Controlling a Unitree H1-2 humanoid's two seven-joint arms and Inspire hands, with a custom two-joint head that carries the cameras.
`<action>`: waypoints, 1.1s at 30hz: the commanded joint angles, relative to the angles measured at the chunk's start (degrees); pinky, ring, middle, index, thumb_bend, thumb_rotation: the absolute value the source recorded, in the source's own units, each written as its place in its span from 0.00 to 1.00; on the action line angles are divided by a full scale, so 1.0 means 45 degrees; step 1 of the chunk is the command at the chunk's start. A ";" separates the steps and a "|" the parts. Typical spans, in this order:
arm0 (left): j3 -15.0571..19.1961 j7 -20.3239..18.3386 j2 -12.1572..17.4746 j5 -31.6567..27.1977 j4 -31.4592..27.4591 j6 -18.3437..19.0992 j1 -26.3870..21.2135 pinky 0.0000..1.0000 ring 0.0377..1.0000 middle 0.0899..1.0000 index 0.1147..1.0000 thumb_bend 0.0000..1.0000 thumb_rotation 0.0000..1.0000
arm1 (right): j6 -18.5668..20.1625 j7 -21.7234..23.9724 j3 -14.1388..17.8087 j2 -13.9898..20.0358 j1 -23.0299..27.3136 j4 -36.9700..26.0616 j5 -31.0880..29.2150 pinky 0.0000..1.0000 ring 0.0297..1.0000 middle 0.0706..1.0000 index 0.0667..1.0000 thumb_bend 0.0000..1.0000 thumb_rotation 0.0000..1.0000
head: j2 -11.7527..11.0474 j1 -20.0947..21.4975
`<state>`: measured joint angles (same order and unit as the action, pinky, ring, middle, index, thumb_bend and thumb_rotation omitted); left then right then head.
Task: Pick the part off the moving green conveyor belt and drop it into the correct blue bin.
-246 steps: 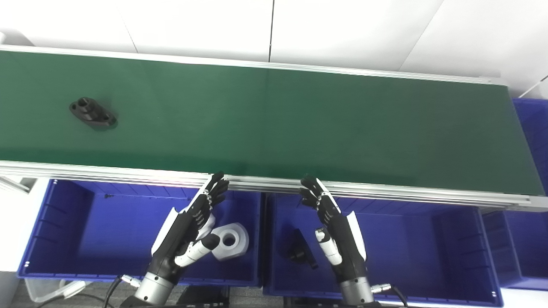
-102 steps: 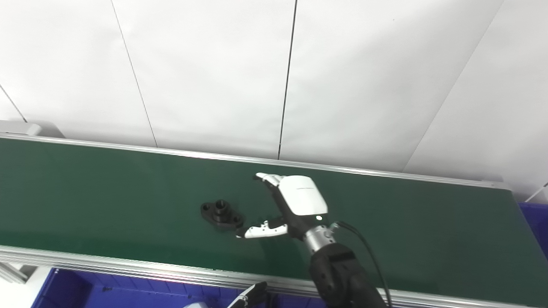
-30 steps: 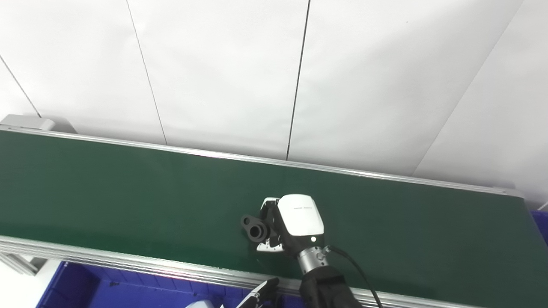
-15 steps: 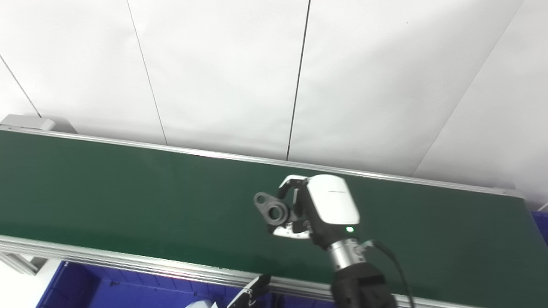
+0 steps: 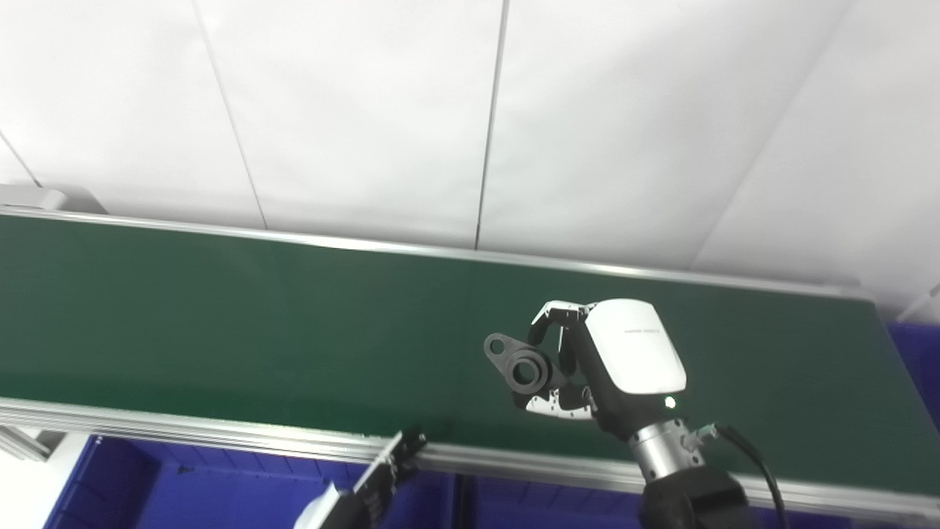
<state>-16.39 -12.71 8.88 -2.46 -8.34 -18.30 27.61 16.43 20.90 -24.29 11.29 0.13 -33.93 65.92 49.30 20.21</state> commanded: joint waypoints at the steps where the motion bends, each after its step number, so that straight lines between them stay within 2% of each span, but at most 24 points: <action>1: 0.0302 -0.0097 0.0351 -0.0268 -0.0844 0.0057 0.0033 1.00 1.00 0.99 1.00 0.70 0.81 | -0.0315 0.0803 0.0295 0.0183 -0.0128 -0.0978 0.0191 0.10 0.13 0.18 0.44 0.51 0.14 | 0.0439 0.0486; 2: 0.0412 -0.0127 0.0458 -0.0352 -0.1007 0.0126 -0.0014 1.00 1.00 0.99 1.00 0.68 0.82 | -0.0348 0.1240 0.0399 0.0256 -0.0207 -0.1219 0.0180 0.09 0.12 0.17 0.44 0.51 0.14 | 0.0752 0.0829; 4: 0.0624 -0.0184 0.0672 -0.0417 -0.1361 0.0560 -0.0105 0.98 0.99 0.98 1.00 0.67 0.83 | -0.0411 0.2076 0.0634 0.0507 -0.0408 -0.1615 0.0133 0.09 0.12 0.16 0.44 0.52 0.14 | 0.1071 0.1233; 5: 0.0693 -0.0210 0.0747 -0.0458 -0.1494 0.0742 -0.0130 0.97 0.98 0.98 1.00 0.68 0.83 | -0.0440 0.2381 0.0723 0.0541 -0.0451 -0.1735 0.0151 0.09 0.12 0.16 0.44 0.51 0.14 | 0.1071 0.1233; 8: 0.0937 -0.0209 0.0892 -0.0730 -0.1630 0.1061 -0.0390 0.94 0.96 0.96 0.99 0.70 0.81 | -0.0890 0.2715 0.1109 0.1236 -0.0940 -0.1896 -0.0169 0.09 0.12 0.16 0.44 0.51 0.15 | 0.1411 0.1807; 11: 0.1081 -0.0275 0.1046 -0.0828 -0.1783 0.1367 -0.0570 0.92 0.95 0.96 0.99 0.72 0.80 | -0.1217 0.2908 0.1346 0.1613 -0.1357 -0.1869 -0.0274 0.08 0.11 0.15 0.44 0.51 0.15 | 0.1487 0.2030; 12: 0.1135 -0.0295 0.1095 -0.0860 -0.1843 0.1496 -0.0620 0.92 0.95 0.96 0.99 0.73 0.80 | -0.1332 0.2891 0.1382 0.1687 -0.1493 -0.1817 -0.0273 0.08 0.10 0.14 0.44 0.51 0.15 | 0.1523 0.2379; 15: 0.1295 -0.0445 0.1258 -0.0966 -0.1966 0.1759 -0.0753 0.90 0.94 0.96 0.99 0.74 0.81 | -0.1564 0.2851 0.1430 0.1745 -0.1757 -0.1643 -0.0204 0.07 0.10 0.14 0.44 0.51 0.15 | 0.1479 0.2923; 18: 0.1425 -0.0601 0.1313 -0.1203 -0.1956 0.1820 -0.0823 0.91 0.94 0.96 0.99 0.72 0.79 | -0.1688 0.3042 0.1427 0.1733 -0.1827 -0.1501 0.0059 0.08 0.11 0.16 0.45 0.51 0.15 | 0.1427 0.3054; 22: 0.1509 -0.0688 0.1278 -0.1340 -0.1942 0.1896 -0.0817 0.92 0.94 0.95 0.98 0.72 0.79 | -0.1847 0.4739 0.1354 0.1900 -0.1645 -0.1523 0.0939 0.11 0.14 0.21 0.45 0.51 0.15 | 0.1333 0.3004; 27: 0.1548 -0.0667 0.1220 -0.1200 -0.1848 0.1784 -0.0786 0.92 0.94 0.95 0.98 0.73 0.80 | -0.1882 0.6540 0.1501 0.1898 -0.1360 -0.1574 0.1305 0.16 0.20 0.29 0.45 0.51 0.16 | 0.1164 0.2922; 33: 0.1487 -0.0654 0.1090 -0.1176 -0.1993 0.1789 -0.0591 0.92 0.94 0.95 0.98 0.72 0.79 | -0.1840 0.8785 0.1367 0.1492 -0.1252 -0.1473 0.2246 0.16 0.21 0.27 0.45 0.52 0.16 | 0.1022 0.2251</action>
<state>-9.76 -15.33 13.74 -7.56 -15.18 -9.14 24.43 9.93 58.69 -18.09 18.69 -6.09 -39.68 74.64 53.96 30.41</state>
